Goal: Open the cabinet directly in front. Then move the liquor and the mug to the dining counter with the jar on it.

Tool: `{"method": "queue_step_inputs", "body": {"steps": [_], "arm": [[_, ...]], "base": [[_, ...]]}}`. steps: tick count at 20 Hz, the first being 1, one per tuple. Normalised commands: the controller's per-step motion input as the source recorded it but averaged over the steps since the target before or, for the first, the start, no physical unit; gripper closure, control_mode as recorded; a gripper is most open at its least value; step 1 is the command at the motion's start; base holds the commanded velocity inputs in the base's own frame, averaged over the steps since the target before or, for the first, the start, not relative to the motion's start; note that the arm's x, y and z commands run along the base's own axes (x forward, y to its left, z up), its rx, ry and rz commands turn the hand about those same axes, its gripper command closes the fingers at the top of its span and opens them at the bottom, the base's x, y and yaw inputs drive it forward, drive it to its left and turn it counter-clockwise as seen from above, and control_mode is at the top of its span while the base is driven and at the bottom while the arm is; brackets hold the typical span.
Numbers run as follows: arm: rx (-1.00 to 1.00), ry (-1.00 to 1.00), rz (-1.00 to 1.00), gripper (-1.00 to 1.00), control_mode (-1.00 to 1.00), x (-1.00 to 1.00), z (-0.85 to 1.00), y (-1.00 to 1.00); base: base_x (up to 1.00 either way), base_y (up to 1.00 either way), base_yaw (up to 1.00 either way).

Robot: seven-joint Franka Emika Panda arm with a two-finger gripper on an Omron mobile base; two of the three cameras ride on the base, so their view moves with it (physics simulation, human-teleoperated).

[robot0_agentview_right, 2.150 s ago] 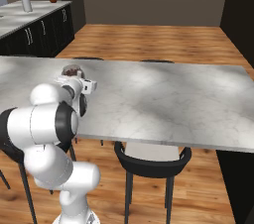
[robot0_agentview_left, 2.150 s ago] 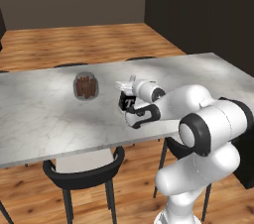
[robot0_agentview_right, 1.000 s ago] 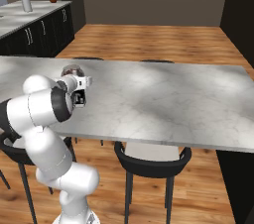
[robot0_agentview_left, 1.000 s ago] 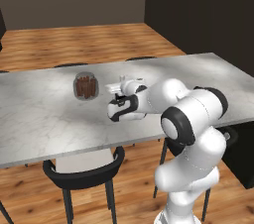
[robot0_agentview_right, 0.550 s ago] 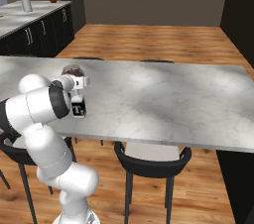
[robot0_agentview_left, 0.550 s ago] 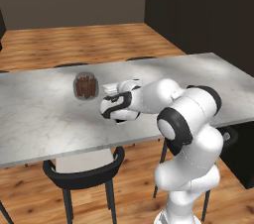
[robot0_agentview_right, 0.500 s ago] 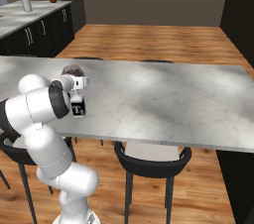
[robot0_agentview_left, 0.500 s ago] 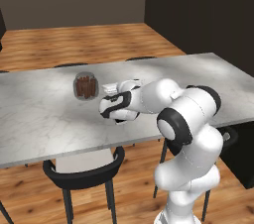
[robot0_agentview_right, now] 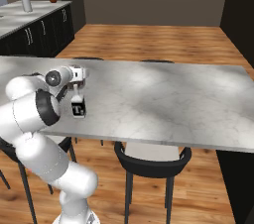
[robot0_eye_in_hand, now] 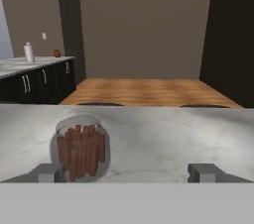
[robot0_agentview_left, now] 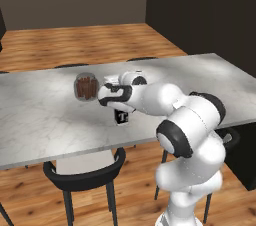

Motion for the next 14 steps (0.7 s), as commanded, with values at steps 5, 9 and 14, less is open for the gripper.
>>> {"method": "queue_step_inputs", "body": {"steps": [5,9,14], "arm": [[-0.07,0.3,-0.04,-1.0,-1.0,-0.22,1.0,-0.05],[-0.13,0.4,-0.04,-1.0,-1.0,-0.48,1.0,-0.18],[-0.18,0.44,-0.01,-1.0,-1.0,-0.79,0.99,-0.24]], "base": [[0.0,0.0,0.0],[0.0,0.0,0.0],[0.0,0.0,0.0]]}}
